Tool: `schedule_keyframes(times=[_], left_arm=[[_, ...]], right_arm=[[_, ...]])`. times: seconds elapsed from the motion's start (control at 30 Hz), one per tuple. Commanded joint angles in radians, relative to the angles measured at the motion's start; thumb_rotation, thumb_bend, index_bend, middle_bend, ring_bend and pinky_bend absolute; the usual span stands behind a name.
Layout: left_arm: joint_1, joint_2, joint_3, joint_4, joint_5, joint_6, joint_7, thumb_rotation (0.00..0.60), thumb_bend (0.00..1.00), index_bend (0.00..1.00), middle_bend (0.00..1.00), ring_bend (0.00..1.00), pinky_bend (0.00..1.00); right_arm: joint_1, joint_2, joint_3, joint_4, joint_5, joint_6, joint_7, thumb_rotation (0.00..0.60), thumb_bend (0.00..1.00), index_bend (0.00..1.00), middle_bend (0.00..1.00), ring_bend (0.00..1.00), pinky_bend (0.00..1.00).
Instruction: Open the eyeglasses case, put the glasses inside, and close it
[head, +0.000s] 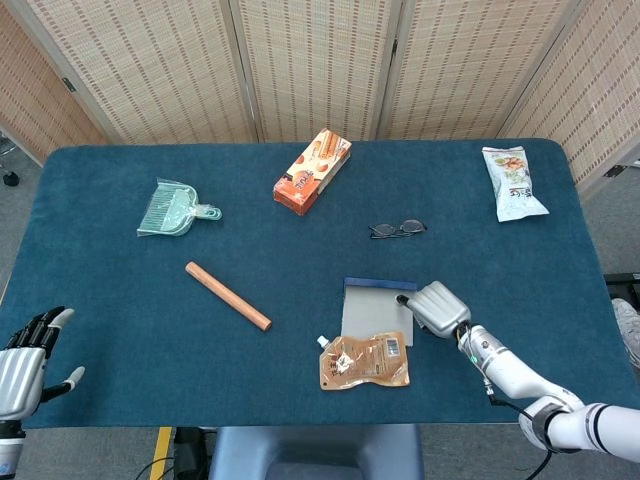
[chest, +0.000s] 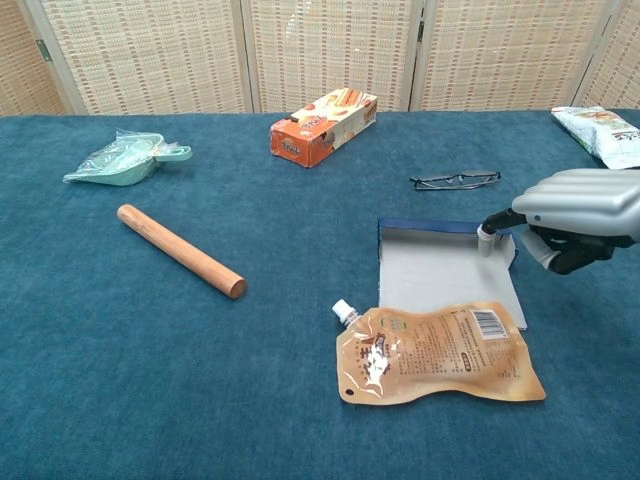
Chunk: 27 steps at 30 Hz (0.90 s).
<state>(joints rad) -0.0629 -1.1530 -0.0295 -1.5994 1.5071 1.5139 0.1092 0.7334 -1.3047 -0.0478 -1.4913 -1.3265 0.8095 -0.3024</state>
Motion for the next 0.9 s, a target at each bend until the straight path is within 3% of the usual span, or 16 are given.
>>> schedule_keyframes(times=[0.03,0.53,0.6,0.63,0.77,0.83,0.9], left_arm=[[0.003,0.003,0.001,-0.001,-0.003,0.001,0.001,0.6,0.24,0.16,0.16,0.16,0.29],[0.013,0.002,0.004,0.011,-0.017,-0.002,-0.012,0.6,0.24,0.16,0.16,0.16,0.29],[0.015,0.003,0.004,0.012,-0.019,-0.001,-0.014,0.6,0.24,0.16,0.16,0.16,0.29],[0.016,0.003,0.004,0.013,-0.021,0.0,-0.016,0.6,0.24,0.16,0.16,0.16,0.29],[0.019,0.003,0.005,0.019,-0.029,-0.006,-0.019,0.6,0.24,0.16,0.16,0.16,0.29],[0.016,0.002,0.005,0.019,-0.028,-0.01,-0.016,0.6,0.24,0.16,0.16,0.16,0.29],[0.012,0.0,0.005,0.016,-0.022,-0.012,-0.016,0.6,0.24,0.16,0.16,0.16,0.29]], right_arm=[[0.011,-0.036,0.014,0.048,0.021,-0.025,-0.02,0.6,1.0,0.27,0.99,1.0,0.99],[0.101,-0.169,0.138,0.274,0.209,-0.119,-0.077,0.6,0.99,0.27,0.99,1.0,0.99],[0.098,-0.168,0.144,0.264,0.2,-0.106,-0.061,0.6,0.9,0.27,0.99,1.0,0.99],[0.092,-0.161,0.144,0.251,0.189,-0.093,-0.05,0.6,0.8,0.27,0.99,1.0,0.99],[0.047,-0.09,0.151,0.148,0.134,-0.016,0.036,0.6,0.24,0.27,0.96,1.0,0.99],[0.033,-0.054,0.161,0.107,0.126,0.003,0.074,0.6,0.15,0.27,0.96,1.0,0.99],[0.028,-0.026,0.173,0.088,0.119,0.02,0.091,0.6,0.12,0.27,0.96,1.0,0.99]])
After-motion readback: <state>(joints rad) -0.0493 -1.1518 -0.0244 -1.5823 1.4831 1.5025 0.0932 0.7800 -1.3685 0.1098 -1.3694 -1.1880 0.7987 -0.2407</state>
